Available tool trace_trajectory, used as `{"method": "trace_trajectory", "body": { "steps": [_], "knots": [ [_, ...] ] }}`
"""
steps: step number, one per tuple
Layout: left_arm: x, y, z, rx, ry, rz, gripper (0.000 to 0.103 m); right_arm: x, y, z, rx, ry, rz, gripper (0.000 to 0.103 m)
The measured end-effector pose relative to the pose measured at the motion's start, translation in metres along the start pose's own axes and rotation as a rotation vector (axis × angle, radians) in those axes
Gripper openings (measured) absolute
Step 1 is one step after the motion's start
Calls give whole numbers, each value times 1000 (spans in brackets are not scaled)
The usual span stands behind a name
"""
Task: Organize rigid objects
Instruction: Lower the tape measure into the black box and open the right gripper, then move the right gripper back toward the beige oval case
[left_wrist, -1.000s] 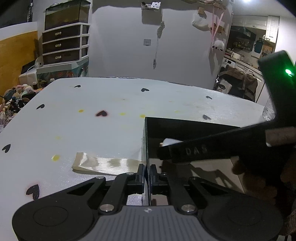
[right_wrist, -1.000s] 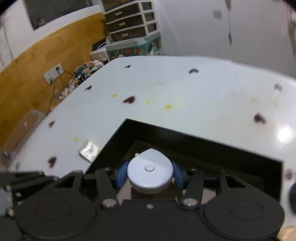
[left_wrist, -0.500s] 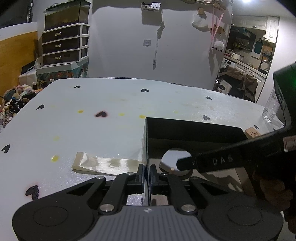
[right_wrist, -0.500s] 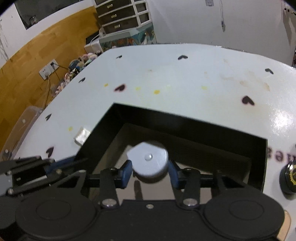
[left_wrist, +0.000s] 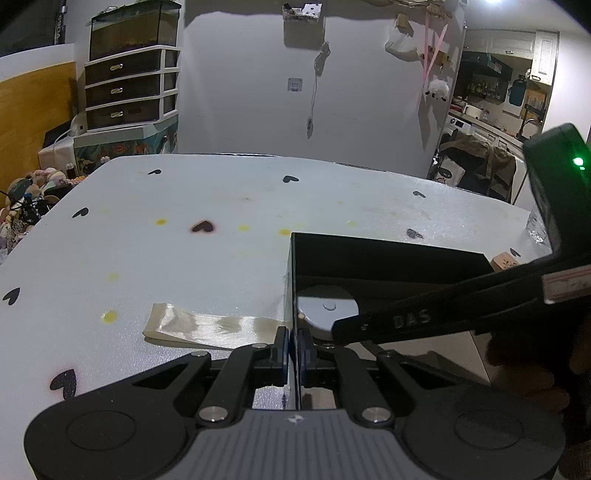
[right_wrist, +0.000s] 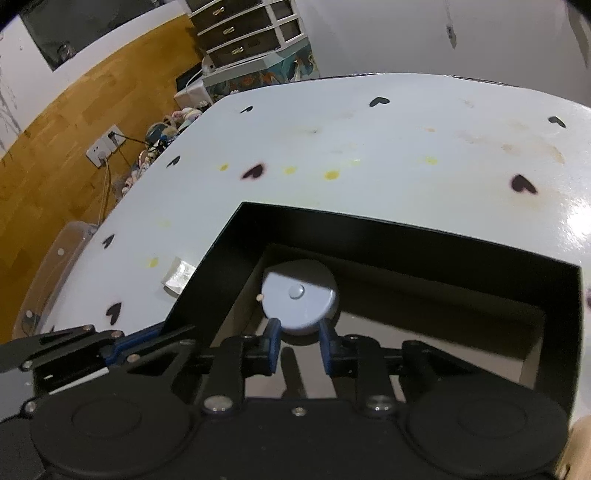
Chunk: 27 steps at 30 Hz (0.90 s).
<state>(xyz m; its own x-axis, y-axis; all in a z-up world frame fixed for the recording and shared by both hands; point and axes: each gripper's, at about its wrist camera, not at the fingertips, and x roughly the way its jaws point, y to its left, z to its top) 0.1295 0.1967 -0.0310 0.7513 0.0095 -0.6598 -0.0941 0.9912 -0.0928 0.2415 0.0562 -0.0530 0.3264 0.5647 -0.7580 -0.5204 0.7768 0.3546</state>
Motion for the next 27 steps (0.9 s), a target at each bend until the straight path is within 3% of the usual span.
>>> {"method": "trace_trajectory", "body": {
  "steps": [5, 7, 15, 27],
  "knots": [
    [0, 0, 0, -3, 2, 1, 5, -26, -1, -4, -9, -59, -5, 35],
    [1, 0, 1, -3, 6, 3, 5, -39, 0, -8, -21, -85, -16, 54],
    [5, -3, 2, 1, 15, 17, 5, -85, 3, -31, -98, -208, -75, 81],
    [9, -6, 1, 14, 15, 36, 4, -144, -18, -90, -152, -405, -186, 94]
  ]
}}
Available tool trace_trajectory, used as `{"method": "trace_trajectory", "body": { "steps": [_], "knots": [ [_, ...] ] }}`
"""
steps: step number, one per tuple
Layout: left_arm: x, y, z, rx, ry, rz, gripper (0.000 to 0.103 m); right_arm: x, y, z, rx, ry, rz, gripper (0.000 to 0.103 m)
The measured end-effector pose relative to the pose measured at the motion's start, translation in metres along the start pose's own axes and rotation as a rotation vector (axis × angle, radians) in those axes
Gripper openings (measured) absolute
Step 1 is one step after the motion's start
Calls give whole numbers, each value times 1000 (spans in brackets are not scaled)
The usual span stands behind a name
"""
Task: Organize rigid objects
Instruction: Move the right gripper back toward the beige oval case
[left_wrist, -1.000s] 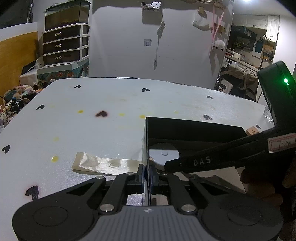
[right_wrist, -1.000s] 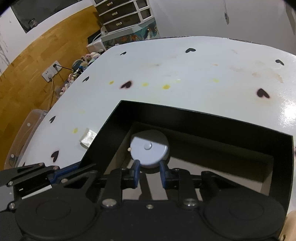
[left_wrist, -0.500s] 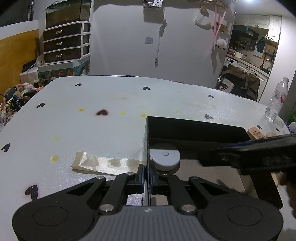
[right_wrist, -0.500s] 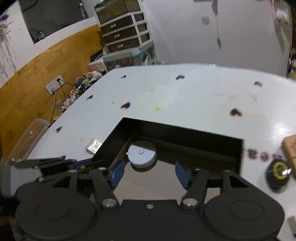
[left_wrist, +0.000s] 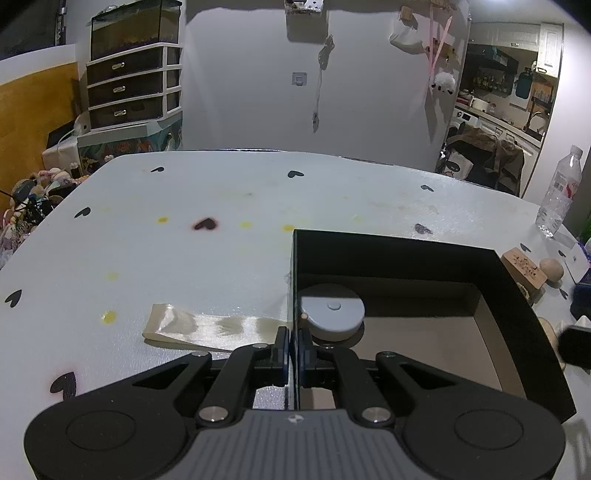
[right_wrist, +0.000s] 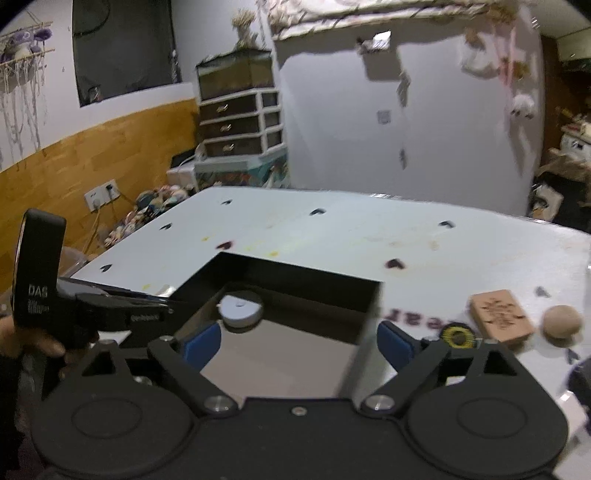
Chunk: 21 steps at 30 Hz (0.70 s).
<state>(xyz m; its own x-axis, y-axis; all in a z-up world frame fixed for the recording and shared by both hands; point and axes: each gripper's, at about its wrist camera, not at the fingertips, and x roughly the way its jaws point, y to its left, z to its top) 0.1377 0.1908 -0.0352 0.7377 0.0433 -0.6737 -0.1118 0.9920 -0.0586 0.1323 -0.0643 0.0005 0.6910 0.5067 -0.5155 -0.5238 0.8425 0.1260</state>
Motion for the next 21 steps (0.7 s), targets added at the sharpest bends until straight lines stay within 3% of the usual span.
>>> {"method": "trace_trajectory", "body": {
  "steps": [5, 10, 16, 21],
  "knots": [
    [-1, 0, -3, 5, -13, 3, 4, -24, -25, -18, 26, -39, -91, 95],
    [-1, -2, -3, 7, -16, 5, 4, -31, -50, -37, 85, -24, -161, 95],
    [-1, -3, -4, 23, -19, 10, 3, -23, -61, -53, 112, -1, -214, 94],
    [-2, -4, -4, 40, -11, 14, 4, -9, -63, -55, 134, 8, -203, 89]
  ]
}}
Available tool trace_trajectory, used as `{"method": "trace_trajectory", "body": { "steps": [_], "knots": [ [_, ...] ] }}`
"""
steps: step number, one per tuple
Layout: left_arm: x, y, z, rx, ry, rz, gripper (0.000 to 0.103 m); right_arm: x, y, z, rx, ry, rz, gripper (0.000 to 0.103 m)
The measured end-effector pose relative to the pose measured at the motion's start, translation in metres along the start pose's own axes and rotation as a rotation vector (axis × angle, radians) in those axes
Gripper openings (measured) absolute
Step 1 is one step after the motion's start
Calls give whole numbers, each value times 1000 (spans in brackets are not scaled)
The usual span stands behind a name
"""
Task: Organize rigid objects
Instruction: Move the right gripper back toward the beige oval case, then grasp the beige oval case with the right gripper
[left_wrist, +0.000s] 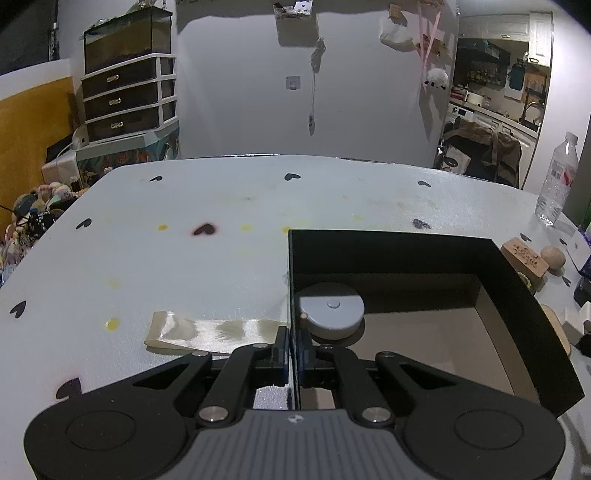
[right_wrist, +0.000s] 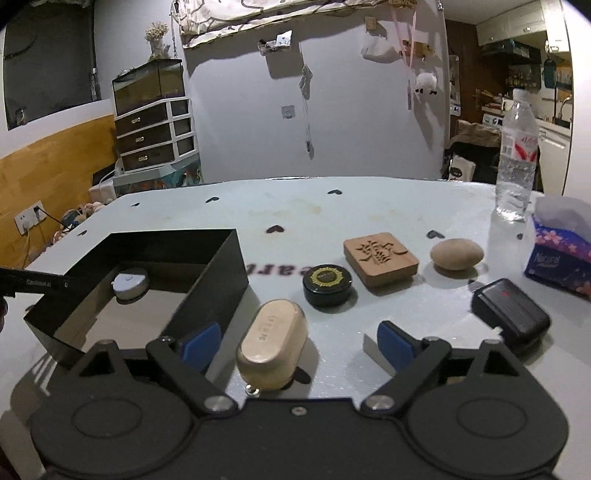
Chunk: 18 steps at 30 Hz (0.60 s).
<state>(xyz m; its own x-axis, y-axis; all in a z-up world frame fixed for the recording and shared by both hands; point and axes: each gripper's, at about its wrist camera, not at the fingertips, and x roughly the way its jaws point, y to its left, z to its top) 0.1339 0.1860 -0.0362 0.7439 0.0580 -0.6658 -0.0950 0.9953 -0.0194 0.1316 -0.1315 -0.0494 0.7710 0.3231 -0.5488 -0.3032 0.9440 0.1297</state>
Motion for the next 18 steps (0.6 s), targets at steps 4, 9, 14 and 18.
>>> {"method": "trace_trajectory", "body": {
  "steps": [4, 9, 14, 18],
  "knots": [
    [0, -2, 1, 2, 1, 7, 4, 17, 3, 1, 9, 28, -14, 84],
    [1, 0, 3, -23, 10, 4, 4, 30, 8, 6, -3, 52, -20, 75],
    [1, 2, 1, -47, 5, -5, 5, 44, 15, 8, -19, 97, -14, 59],
    [1, 0, 0, -44, -3, 4, 4, 48, 18, 6, -27, 114, 3, 51]
  ]
}}
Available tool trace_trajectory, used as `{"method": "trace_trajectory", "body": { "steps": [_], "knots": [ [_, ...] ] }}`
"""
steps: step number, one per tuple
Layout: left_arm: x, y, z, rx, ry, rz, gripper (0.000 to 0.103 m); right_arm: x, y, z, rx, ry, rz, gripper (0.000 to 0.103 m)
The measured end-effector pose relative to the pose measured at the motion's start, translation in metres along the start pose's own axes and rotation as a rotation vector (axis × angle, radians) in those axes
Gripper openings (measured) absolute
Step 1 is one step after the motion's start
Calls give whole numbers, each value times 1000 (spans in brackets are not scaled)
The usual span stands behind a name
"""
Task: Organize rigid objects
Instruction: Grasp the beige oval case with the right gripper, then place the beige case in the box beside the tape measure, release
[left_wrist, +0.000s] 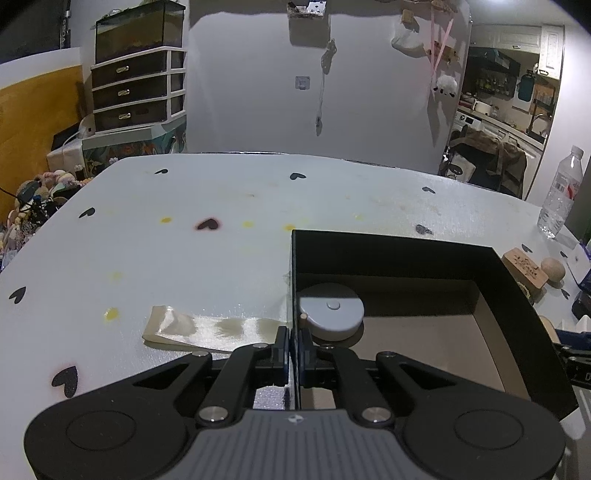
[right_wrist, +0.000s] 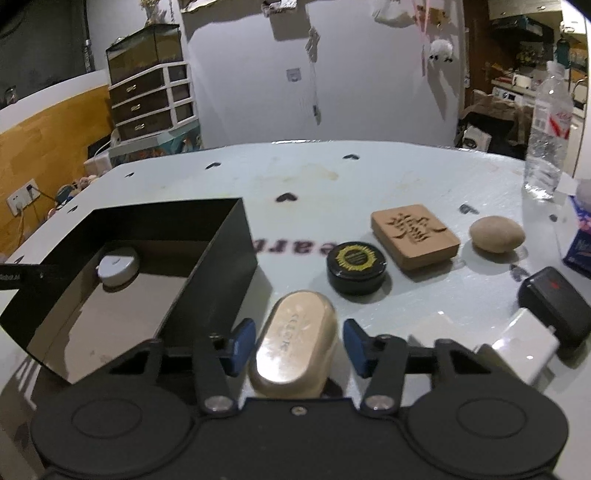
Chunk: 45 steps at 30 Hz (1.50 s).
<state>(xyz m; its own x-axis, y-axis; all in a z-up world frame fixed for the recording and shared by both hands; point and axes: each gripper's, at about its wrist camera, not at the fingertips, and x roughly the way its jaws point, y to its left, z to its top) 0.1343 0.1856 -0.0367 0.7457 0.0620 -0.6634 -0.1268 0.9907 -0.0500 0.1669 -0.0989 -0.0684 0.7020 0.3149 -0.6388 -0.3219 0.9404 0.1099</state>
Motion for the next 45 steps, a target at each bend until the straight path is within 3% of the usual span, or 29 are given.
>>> {"method": "trace_trajectory", "body": {
  "steps": [15, 24, 29, 39, 45],
  "knots": [
    [-1, 2, -3, -35, -23, -2, 4, -17, -3, 2, 16, -50, 25, 46],
    [-1, 4, -4, -42, -30, -6, 5, -50, 12, 48, 19, -159, 162, 46],
    [-1, 4, -4, -47, -31, -7, 5, -26, 45, 72, 4, -64, 270, 46],
    [-1, 4, -4, -46, -33, -9, 5, 49, 93, 81, 24, 173, 240, 46],
    [-1, 5, -5, -51, -35, -17, 5, 69, 111, 82, 20, 212, 201, 45]
  ]
}}
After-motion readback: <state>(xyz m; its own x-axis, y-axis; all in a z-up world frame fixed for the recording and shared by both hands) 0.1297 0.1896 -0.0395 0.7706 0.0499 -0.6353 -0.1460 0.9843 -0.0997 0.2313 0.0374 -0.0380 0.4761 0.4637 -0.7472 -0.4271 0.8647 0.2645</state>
